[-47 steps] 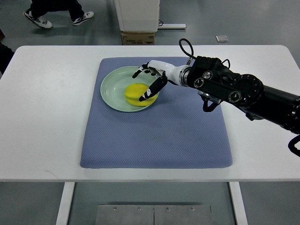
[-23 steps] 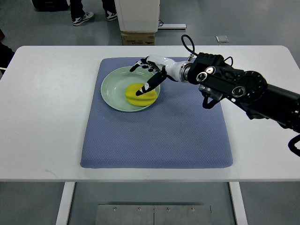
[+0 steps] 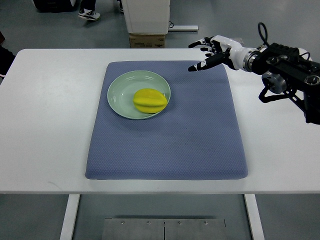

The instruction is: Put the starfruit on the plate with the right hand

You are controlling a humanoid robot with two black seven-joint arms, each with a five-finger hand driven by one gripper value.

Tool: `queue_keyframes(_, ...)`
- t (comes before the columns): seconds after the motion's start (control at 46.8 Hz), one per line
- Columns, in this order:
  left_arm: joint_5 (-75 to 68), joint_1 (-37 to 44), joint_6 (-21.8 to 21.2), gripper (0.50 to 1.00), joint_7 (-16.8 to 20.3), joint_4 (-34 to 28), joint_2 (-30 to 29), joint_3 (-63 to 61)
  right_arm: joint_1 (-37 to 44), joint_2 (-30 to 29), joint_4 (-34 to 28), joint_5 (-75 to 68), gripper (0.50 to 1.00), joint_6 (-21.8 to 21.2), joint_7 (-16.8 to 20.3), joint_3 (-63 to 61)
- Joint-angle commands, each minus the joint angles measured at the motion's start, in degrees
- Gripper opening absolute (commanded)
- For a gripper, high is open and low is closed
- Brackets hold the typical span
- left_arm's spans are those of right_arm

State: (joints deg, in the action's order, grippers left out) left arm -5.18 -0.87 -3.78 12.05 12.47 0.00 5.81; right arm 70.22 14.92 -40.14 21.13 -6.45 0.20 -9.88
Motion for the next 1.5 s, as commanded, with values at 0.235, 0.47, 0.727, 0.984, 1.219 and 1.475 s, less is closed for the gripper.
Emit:
queue_keyframes(0.235, 0.0, -0.01, 0.0, 1.0, -0.01, 0.01, 0.0, 0.0, -6.32, 0.73, 1.47, -3.28, 1.0, 5.22, -0.11, -10.76)
queue_keyframes(0.47, 0.0, -0.01, 0.0, 1.0, -0.01, 0.01, 0.0, 0.0, -9.13, 0.46, 3.4, -6.89, 1.0, 9.08, -0.99, -17.27)
queue_keyframes(0.727, 0.0, -0.01, -0.08, 1.0, -0.01, 0.01, 0.0, 0.08, -12.38, 0.2, 3.58, -9.79, 1.0, 13.57, -6.44, -21.14)
queue_keyframes(0.984, 0.0, -0.01, 0.0, 1.0, -0.01, 0.01, 0.0, 0.08, -16.95, 0.03, 3.4, -10.06, 1.0, 14.63, -7.23, -23.87)
queue_keyframes(1.219, 0.0, -0.01, -0.08, 1.0, -0.01, 0.01, 0.0, 0.08, -20.47, -0.94, 3.23, -10.06, 1.0, 14.54, -6.88, -23.96)
queue_keyframes(1.475, 0.0, -0.01, 0.0, 1.0, -0.01, 0.01, 0.0, 0.0, -22.05, -1.65, 2.88, -10.06, 1.0, 14.54, -6.97, -24.31)
